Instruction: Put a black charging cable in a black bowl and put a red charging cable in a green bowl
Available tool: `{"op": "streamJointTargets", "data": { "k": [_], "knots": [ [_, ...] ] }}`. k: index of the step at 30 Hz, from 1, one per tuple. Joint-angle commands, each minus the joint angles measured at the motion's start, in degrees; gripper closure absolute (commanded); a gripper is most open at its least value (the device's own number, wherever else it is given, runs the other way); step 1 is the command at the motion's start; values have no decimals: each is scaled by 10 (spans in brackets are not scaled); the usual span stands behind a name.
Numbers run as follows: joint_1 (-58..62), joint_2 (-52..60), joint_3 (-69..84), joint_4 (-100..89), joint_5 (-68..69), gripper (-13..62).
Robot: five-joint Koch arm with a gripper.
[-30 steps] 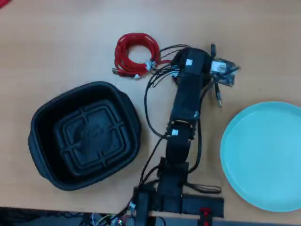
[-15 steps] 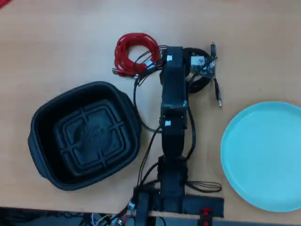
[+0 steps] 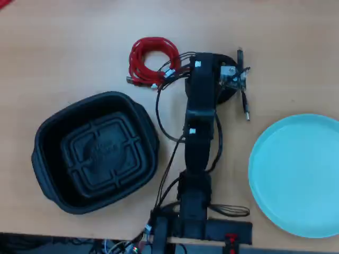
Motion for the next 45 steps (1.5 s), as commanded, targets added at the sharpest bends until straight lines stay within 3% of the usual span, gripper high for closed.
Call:
{"op": "streamJointTargets", "data": {
  "k": [1,3,4,6,7,8,9,13,27,35,45],
  "knots": [
    [4,5,-16,2,1,138],
    [2,5,-18,1,-11,221],
    [2,8,-18,2,-21,301],
    [2,10,-19,1,-40,570],
    [4,8,-23,1,-46,612],
    [4,5,-25,1,-47,551],
    [5,7,-26,0,-48,542],
    [7,34,-35,2,-64,565],
    [-13,417,-66,4,-205,565],
    [-158,540,-60,9,-201,565],
    [-418,502,-4,-48,-200,565]
  ]
}}
